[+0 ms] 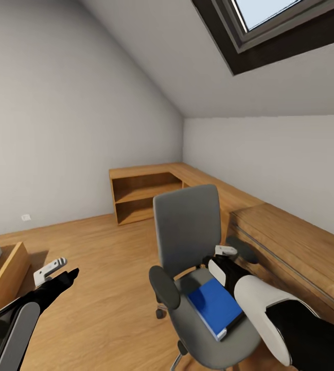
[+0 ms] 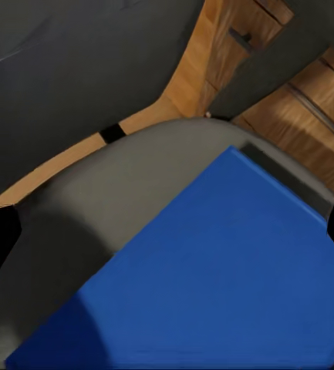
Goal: In the bedroom, organize the workspace by keeping the computer under the desk, ensuring the monitor is on the desk, placing the keyboard on the desk next to the monitor, placing the mouse on the desk next to the keyboard, moving the folder from the swivel chair onto the desk next to the mouse, stacking the notebook on top of the folder with the pen on top of the notebook, and positioning the swivel chair next to the desk.
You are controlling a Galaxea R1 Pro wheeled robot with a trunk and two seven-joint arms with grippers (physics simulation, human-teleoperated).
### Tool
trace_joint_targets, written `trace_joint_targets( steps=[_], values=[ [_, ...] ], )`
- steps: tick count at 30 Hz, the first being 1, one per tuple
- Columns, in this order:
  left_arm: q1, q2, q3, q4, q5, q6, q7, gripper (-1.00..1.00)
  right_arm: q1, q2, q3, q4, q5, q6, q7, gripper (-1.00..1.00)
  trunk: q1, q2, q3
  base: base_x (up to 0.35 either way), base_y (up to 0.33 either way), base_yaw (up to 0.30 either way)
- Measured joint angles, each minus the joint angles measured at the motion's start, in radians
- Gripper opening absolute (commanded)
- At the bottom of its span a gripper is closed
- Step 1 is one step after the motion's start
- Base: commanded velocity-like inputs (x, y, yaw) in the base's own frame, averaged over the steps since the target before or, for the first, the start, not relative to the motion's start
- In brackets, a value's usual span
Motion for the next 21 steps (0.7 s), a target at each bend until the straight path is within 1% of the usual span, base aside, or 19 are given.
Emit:
trace_joint_targets(
  steps=[4, 17, 20, 21],
  values=[
    [0.0, 0.0, -0.001, 0.0, 0.0, 0.0, -0.001, 1.0, 0.0, 0.005, -0.001, 0.007, 0.0, 0.007, -0.001, 1.0, 0.015, -0.028, -0.013, 0.0, 0.0, 0.0],
    [0.0, 0.0, -0.002, 0.0, 0.0, 0.0, -0.001, 1.0, 0.002, 0.006, -0.001, 0.007, 0.001, 0.009, -0.001, 1.0, 0.065, -0.119, -0.053, 0.0, 0.0, 0.001],
    [0.0, -0.017, -0.004, -0.002, 0.002, 0.005, -0.001, 1.0, -0.003, 0.023, 0.007, 0.018, -0.003, 0.022, 0.0, 1.0, 0.065, -0.119, -0.053, 0.0, 0.0, 0.01],
    [0.0, -0.022, -0.004, -0.002, 0.002, 0.005, -0.001, 1.0, -0.003, 0.025, 0.007, 0.018, -0.003, 0.022, 0.0, 1.0, 0.065, -0.119, -0.053, 0.0, 0.0, 0.009]
  ],
)
